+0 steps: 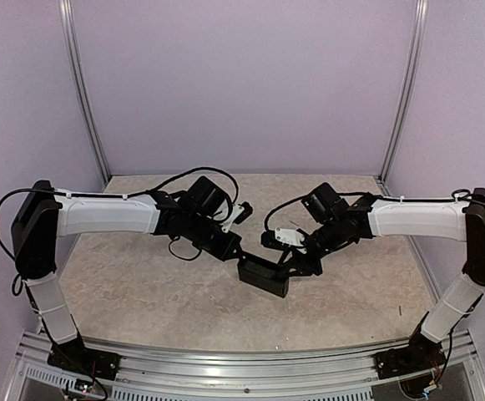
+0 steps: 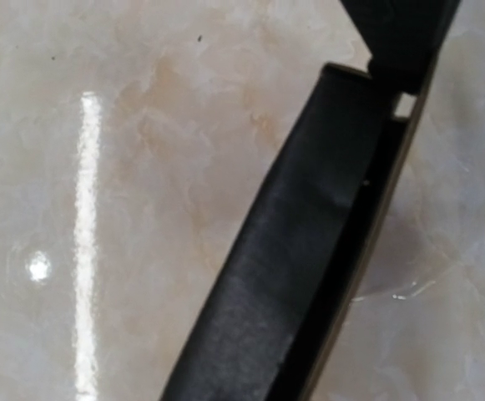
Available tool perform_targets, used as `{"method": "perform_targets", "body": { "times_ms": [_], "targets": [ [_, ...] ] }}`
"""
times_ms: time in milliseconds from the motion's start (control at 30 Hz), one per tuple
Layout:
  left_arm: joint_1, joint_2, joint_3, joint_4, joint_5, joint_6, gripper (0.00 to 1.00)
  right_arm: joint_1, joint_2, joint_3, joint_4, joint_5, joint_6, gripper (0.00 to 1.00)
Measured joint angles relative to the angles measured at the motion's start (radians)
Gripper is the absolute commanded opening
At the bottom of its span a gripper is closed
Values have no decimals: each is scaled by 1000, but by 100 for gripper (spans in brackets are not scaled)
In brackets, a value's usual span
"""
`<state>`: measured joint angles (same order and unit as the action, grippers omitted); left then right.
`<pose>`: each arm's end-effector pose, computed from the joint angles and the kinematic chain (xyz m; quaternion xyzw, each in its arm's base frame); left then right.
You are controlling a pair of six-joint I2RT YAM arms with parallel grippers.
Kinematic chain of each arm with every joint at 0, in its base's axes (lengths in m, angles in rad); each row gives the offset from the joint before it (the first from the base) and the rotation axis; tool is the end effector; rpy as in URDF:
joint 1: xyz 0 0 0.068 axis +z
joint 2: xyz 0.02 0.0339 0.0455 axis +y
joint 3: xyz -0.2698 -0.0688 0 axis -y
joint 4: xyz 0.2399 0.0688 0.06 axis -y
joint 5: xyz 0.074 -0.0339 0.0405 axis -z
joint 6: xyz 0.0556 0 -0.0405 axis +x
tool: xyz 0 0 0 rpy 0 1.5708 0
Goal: Fold the paper box
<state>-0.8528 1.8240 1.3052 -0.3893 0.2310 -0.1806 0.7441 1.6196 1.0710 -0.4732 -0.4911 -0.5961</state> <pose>0.2565 -0.3130 0.2068 0.3452 0.8744 -0.2544 0.2271 0.2275 0.2451 0.2041 -0.6315 0.6909 0.2528 0.2449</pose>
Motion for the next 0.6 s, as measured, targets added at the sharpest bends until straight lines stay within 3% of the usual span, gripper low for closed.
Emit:
{"method": "perform_targets", "body": {
  "times_ms": [600],
  "targets": [
    [-28, 8, 13, -2, -64, -60, 0, 5, -2, -1, 0, -13, 12, 29]
  ]
}}
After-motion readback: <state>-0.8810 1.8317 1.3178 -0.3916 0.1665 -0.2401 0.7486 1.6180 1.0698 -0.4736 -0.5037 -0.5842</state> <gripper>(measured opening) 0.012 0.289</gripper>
